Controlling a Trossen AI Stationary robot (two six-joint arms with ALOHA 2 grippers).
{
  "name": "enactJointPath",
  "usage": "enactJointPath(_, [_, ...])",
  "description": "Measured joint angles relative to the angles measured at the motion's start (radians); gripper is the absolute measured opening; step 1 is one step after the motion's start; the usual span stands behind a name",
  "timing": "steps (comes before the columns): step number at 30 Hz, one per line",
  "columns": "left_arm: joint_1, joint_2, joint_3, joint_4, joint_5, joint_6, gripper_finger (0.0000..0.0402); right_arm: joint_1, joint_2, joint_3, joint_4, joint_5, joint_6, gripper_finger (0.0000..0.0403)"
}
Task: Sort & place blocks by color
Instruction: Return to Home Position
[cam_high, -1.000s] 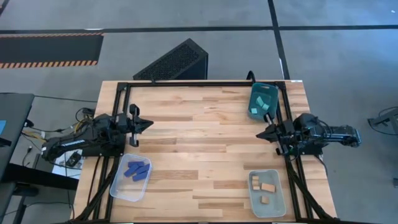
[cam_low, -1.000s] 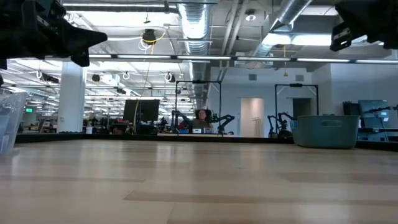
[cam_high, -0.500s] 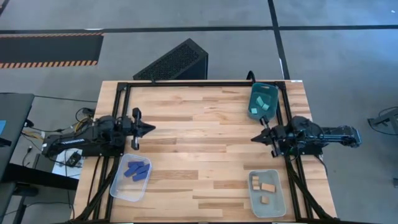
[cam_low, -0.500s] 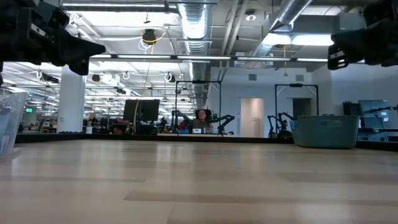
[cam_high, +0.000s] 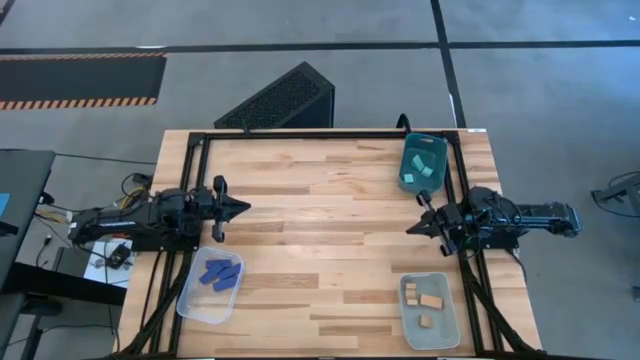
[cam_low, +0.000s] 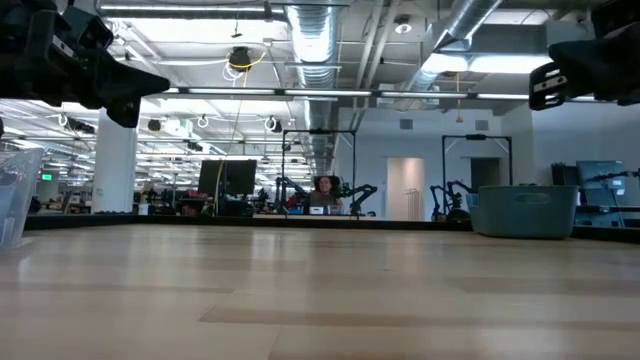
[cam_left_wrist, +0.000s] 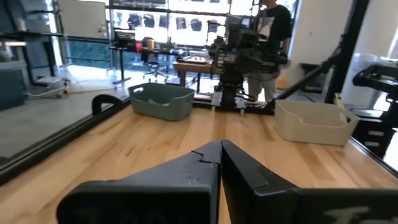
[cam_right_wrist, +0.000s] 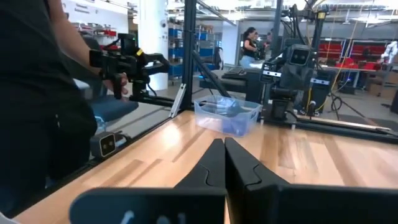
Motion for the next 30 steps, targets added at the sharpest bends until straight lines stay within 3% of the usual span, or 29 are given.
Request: enactJointPath(30, [-0.022, 0.000, -0.002, 0.002, 0.001, 0.060, 0.0000, -0.068, 0.000, -0.002, -0.011, 0.047, -0.033, 0.0033])
